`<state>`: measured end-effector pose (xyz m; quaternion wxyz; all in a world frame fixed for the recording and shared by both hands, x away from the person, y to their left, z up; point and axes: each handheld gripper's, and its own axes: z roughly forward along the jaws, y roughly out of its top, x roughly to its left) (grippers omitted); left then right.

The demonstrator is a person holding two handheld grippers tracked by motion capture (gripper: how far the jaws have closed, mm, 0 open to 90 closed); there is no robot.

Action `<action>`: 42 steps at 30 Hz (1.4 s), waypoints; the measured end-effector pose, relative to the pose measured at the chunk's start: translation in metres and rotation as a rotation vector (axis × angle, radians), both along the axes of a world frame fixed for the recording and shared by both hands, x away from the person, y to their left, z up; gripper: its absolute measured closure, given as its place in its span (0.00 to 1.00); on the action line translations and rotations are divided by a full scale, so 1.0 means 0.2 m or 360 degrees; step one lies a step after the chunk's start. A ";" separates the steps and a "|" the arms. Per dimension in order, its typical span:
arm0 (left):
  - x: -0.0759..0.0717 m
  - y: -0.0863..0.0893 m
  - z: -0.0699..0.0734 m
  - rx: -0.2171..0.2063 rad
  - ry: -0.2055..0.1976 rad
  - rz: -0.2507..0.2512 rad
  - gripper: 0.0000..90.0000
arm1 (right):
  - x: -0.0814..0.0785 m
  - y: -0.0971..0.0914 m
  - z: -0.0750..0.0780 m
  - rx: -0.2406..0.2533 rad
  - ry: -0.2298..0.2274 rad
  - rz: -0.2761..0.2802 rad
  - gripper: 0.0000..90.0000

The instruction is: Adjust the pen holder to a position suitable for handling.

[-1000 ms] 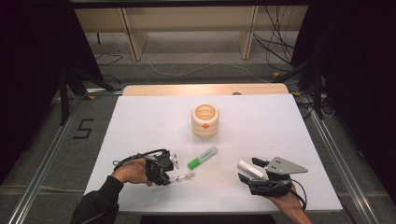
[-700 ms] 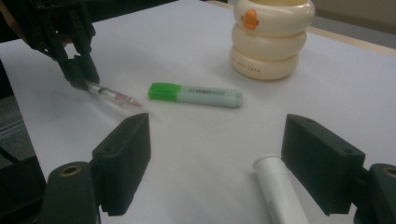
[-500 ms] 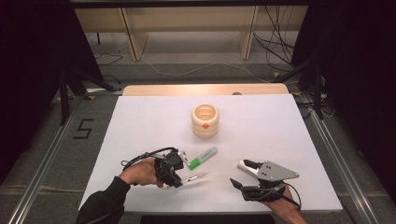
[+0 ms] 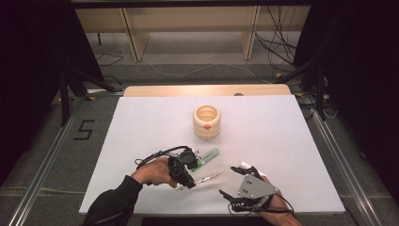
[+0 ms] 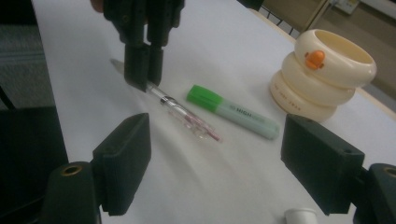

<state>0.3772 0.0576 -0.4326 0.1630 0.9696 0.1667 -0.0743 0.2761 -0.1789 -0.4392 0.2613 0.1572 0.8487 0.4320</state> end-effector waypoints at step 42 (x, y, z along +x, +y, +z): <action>-0.01 -0.21 0.10 0.0028 0.0014 -0.0077 0.88 | -0.07 0.28 -0.20 -0.0929 -0.0838 0.0110 0.68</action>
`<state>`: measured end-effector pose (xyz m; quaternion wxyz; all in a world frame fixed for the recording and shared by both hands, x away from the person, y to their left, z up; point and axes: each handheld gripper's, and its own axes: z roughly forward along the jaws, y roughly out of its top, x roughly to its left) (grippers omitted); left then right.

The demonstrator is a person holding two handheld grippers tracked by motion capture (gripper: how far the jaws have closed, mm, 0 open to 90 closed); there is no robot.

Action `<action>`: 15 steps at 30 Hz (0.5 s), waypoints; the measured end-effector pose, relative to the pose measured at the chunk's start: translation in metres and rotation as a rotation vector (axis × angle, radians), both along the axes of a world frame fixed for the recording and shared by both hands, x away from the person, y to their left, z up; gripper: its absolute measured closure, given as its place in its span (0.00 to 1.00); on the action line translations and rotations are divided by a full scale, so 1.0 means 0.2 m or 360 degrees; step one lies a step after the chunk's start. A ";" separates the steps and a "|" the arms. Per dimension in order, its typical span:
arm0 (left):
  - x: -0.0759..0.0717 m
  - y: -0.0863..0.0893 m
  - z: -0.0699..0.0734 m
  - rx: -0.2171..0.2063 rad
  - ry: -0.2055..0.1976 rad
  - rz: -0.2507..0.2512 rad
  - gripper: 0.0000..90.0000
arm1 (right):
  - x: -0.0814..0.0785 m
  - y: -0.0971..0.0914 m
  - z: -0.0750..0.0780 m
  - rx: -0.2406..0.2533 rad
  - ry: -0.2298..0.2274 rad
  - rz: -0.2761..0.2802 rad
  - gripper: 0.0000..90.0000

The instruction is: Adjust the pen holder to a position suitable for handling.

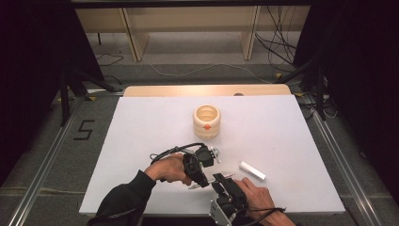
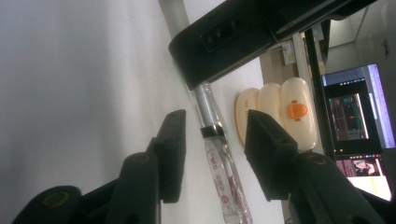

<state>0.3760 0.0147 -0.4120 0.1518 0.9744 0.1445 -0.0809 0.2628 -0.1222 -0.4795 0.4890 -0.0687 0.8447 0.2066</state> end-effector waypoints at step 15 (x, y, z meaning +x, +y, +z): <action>0.00 -0.01 -0.01 0.0008 0.0024 -0.0004 0.88 | -0.01 0.02 -0.02 -0.0117 -0.0084 0.0048 0.81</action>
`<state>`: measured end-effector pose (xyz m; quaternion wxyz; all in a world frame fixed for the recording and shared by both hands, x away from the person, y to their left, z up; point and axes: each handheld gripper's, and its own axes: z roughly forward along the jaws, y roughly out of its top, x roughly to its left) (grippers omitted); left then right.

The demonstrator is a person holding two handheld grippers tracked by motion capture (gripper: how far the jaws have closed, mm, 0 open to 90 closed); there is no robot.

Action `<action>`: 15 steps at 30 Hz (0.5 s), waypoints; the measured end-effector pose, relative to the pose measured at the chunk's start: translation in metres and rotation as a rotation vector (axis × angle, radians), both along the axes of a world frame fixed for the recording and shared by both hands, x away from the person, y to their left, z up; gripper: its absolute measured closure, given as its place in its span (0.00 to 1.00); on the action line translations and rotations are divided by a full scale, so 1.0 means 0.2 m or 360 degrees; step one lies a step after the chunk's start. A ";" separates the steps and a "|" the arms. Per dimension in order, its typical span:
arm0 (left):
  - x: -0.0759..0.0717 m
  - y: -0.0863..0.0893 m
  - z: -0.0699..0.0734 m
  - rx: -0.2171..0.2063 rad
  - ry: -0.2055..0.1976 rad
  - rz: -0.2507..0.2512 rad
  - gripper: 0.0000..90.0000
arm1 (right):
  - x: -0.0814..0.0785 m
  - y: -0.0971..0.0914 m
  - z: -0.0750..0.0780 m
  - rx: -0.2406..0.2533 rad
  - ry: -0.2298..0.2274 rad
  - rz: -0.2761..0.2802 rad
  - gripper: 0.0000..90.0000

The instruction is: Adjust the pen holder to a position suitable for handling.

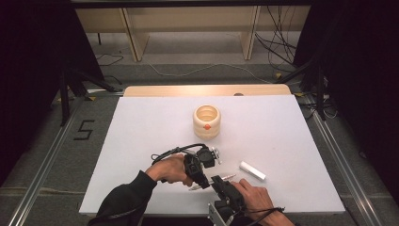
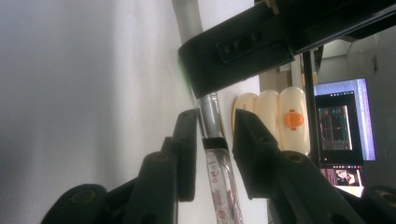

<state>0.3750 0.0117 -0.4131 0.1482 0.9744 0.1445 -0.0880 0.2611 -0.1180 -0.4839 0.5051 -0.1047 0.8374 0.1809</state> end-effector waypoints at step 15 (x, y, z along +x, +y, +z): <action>0.00 0.00 -0.01 0.0008 0.0064 0.0021 0.84 | -0.02 0.01 -0.03 -0.0126 -0.0053 0.0057 0.88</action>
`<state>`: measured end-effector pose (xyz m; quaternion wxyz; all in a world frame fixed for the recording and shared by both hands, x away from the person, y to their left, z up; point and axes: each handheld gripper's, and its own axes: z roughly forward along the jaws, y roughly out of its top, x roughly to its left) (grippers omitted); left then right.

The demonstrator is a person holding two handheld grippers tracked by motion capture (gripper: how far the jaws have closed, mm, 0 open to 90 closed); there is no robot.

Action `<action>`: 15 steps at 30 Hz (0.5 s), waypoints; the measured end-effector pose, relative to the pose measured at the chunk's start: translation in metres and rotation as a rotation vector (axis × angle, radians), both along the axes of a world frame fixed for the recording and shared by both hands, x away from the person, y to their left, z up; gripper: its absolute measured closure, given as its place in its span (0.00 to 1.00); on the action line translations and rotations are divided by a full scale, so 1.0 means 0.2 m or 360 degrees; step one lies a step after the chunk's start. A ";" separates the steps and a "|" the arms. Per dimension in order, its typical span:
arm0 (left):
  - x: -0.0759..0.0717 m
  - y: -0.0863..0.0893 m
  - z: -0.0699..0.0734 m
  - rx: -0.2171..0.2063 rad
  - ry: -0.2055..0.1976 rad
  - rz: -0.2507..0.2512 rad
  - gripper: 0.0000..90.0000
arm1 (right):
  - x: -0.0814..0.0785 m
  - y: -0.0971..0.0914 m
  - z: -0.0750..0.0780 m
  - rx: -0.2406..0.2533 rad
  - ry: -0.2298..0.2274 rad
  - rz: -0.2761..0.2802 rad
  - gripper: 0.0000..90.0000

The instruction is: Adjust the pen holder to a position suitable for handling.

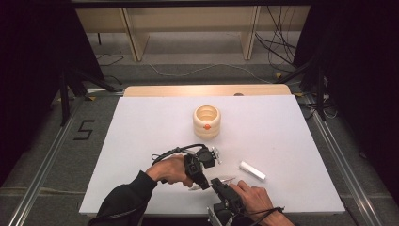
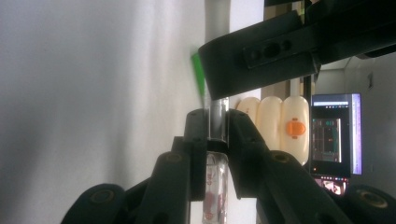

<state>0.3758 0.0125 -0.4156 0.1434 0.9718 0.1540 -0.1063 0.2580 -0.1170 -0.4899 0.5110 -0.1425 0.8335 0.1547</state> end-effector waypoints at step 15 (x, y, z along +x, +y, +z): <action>0.02 0.17 0.11 -0.0272 -0.0146 0.0202 0.35 | 0.04 -0.08 0.03 0.0051 -0.0006 -0.0064 0.88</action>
